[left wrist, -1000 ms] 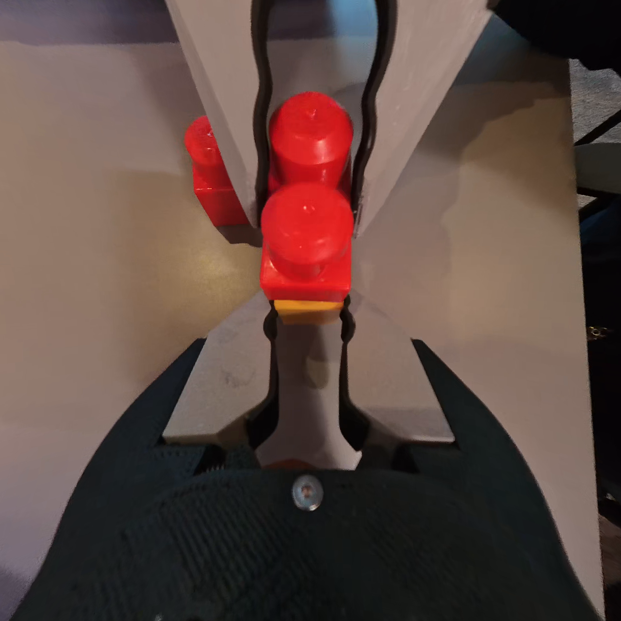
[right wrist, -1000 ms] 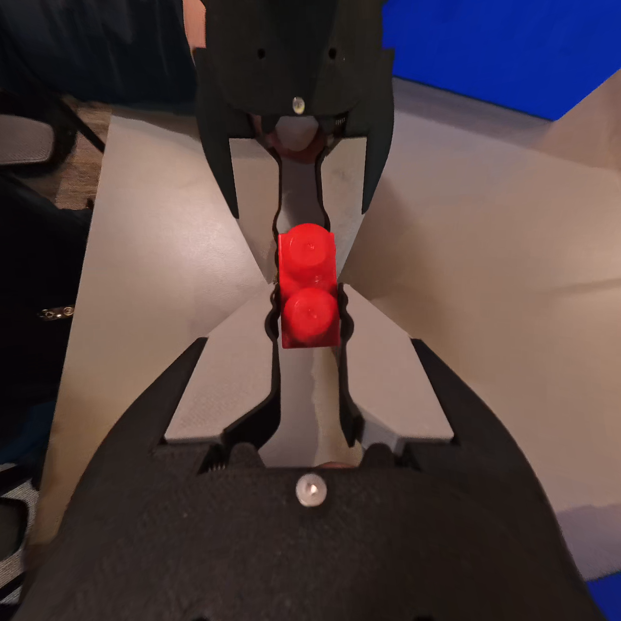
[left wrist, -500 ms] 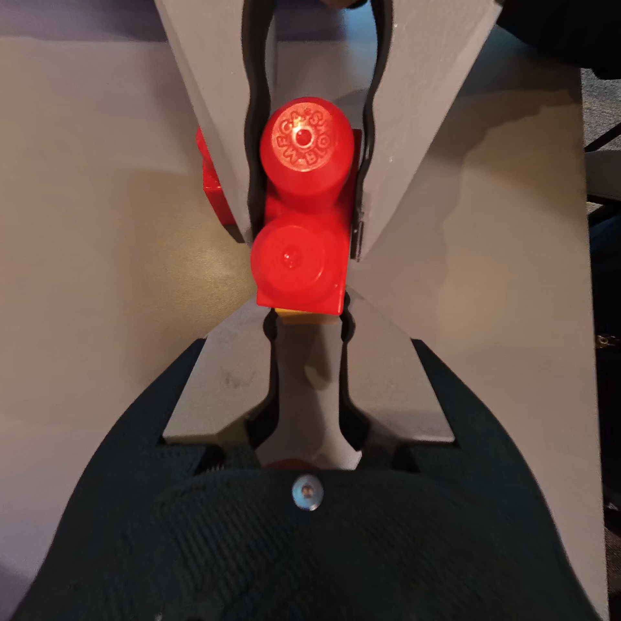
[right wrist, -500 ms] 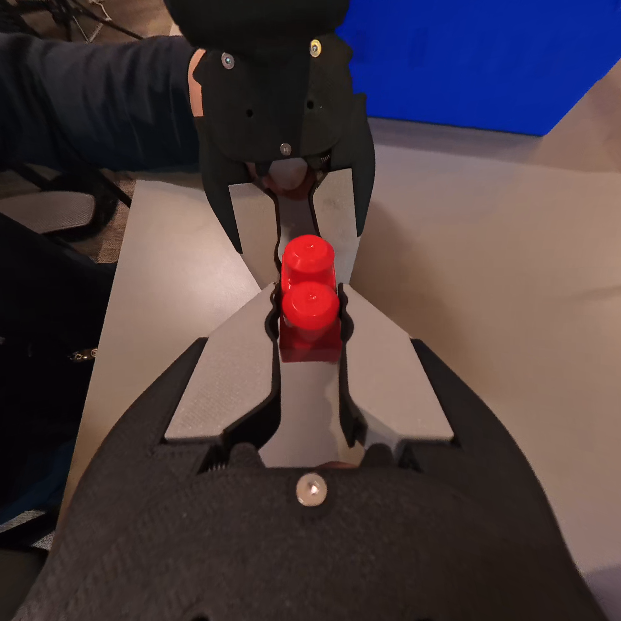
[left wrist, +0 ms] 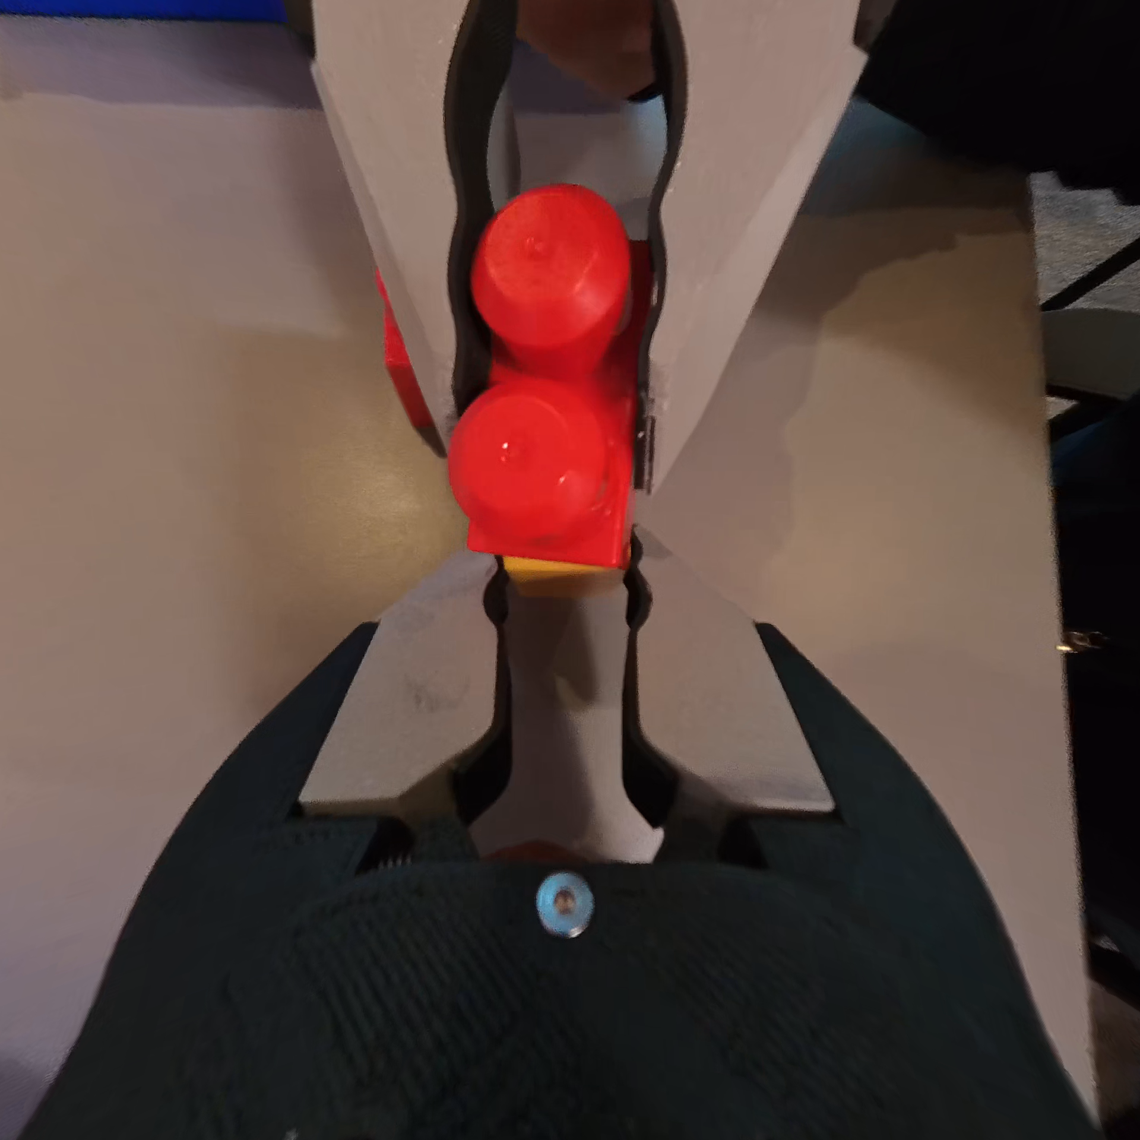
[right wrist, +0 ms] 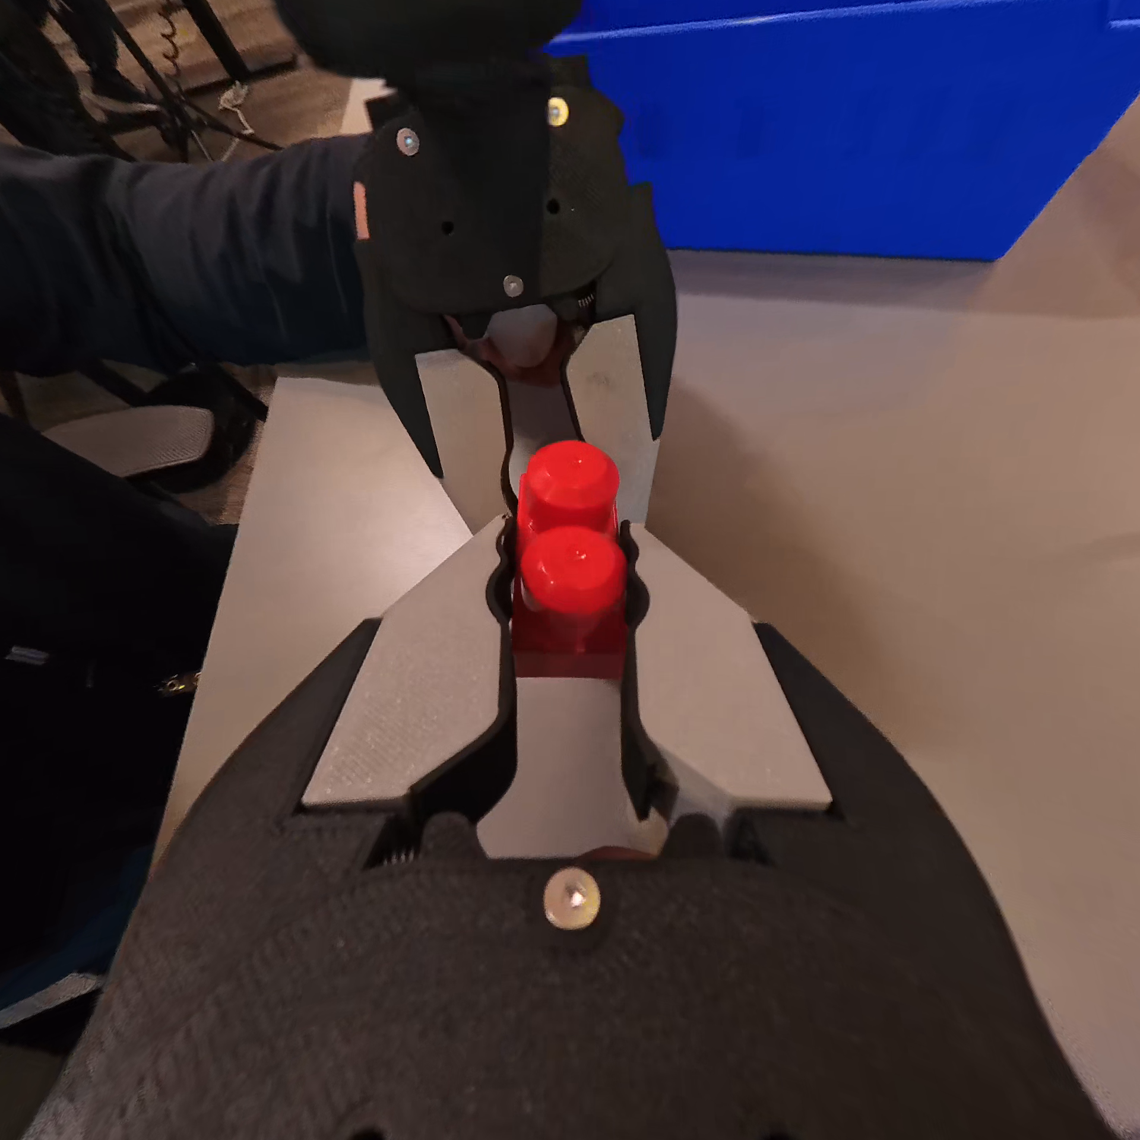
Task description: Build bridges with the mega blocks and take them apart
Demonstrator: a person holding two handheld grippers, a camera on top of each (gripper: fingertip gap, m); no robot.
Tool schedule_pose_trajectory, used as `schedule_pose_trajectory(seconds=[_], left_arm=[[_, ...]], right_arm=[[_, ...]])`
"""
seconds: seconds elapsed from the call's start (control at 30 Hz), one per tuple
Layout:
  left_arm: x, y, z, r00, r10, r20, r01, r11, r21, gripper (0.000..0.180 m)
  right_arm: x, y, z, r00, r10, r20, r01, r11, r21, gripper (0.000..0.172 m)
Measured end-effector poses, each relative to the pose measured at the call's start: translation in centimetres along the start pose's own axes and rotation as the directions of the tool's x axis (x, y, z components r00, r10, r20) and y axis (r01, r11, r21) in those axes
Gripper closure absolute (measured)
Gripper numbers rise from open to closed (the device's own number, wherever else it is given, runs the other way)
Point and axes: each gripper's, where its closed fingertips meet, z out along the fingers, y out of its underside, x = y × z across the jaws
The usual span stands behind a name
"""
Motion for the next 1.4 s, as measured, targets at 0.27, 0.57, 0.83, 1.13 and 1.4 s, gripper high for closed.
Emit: schedule_pose_trajectory(seconds=[0.27,0.57,0.83,1.13,1.4], left_arm=[[3.2,-1.5,-0.8,0.979,-0.017,-0.205,0.035,0.996,0.085,0.147],[1.1,-1.9,-0.5,0.997,-0.034,-0.069,0.042,0.994,0.105,0.148],[1.4,-2.8,-1.1,0.982,-0.099,-0.159,0.126,0.978,0.169,0.147],[2.1,-2.0,-0.3,0.990,-0.039,-0.135,0.053,0.993,0.102,0.148],[4.1,-1.8,-0.2,0.976,0.001,-0.219,0.018,0.996,0.083,0.147]], right_arm=[[-2.5,-0.4,-1.4,0.986,-0.131,0.105,0.127,0.991,0.050,0.142],[-0.7,0.0,-1.8,0.993,0.080,0.084,-0.088,0.991,0.100,0.141],[-0.7,-0.7,-2.0,0.999,0.014,0.041,-0.022,0.984,0.178,0.141],[-1.6,1.3,-1.7,0.992,-0.025,0.121,0.017,0.997,0.070,0.142],[-3.3,1.6,-1.7,0.972,-0.155,0.179,0.153,0.988,0.027,0.142]])
